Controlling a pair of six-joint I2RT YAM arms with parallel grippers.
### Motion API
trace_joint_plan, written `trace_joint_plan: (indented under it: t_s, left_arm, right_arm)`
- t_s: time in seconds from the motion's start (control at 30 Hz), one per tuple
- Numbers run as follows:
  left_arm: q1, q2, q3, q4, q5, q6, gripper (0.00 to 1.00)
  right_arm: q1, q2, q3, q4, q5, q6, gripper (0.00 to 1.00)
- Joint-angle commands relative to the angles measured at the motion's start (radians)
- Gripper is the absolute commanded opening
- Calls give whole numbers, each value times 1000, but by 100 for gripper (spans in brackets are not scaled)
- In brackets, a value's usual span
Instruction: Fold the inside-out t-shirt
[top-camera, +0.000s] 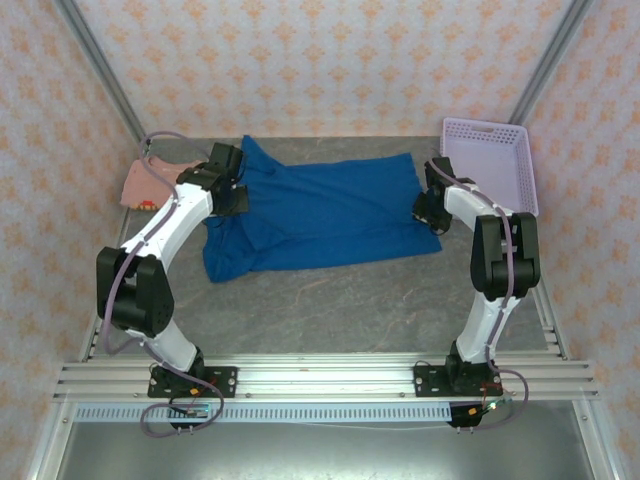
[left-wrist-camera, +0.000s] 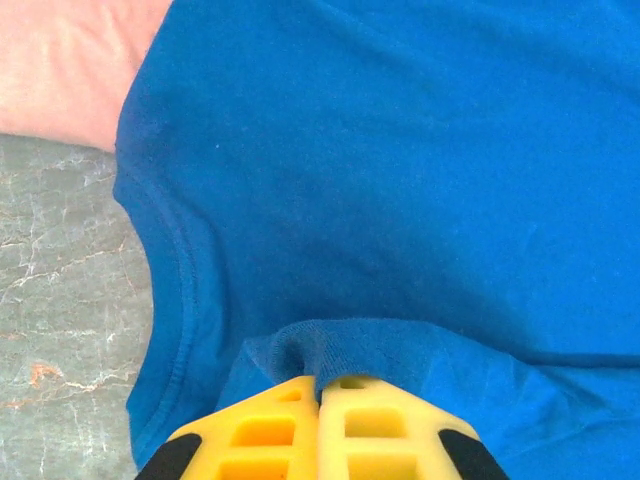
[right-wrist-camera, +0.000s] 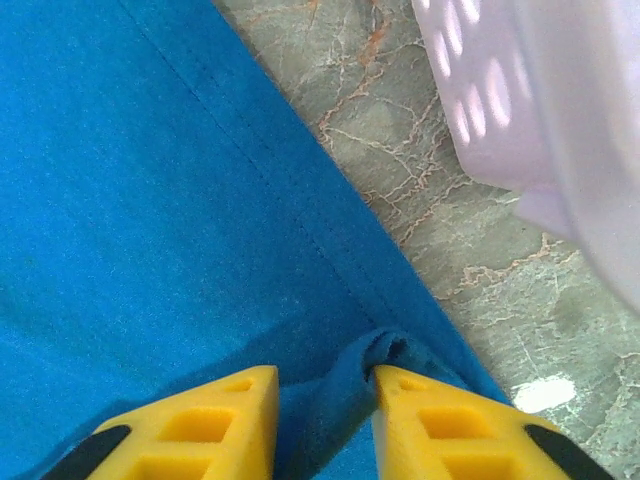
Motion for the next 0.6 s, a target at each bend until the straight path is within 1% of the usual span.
trace_joint_plan:
  t_s: [0.0, 0.27, 0.4, 0.57]
  left_arm:
    - [17, 23, 49, 19, -13, 13, 0]
    - [22, 82, 112, 17, 3, 16, 0]
    - [22, 116, 131, 14, -11, 23, 0]
    - [26, 184, 168, 20, -45, 23, 0]
  right_arm:
    - [4, -10, 44, -29, 40, -23, 33]
    - [4, -20, 52, -36, 37, -34, 35]
    - [4, -28, 52, -36, 22, -40, 36]
    - [13, -85, 22, 8, -56, -63, 39]
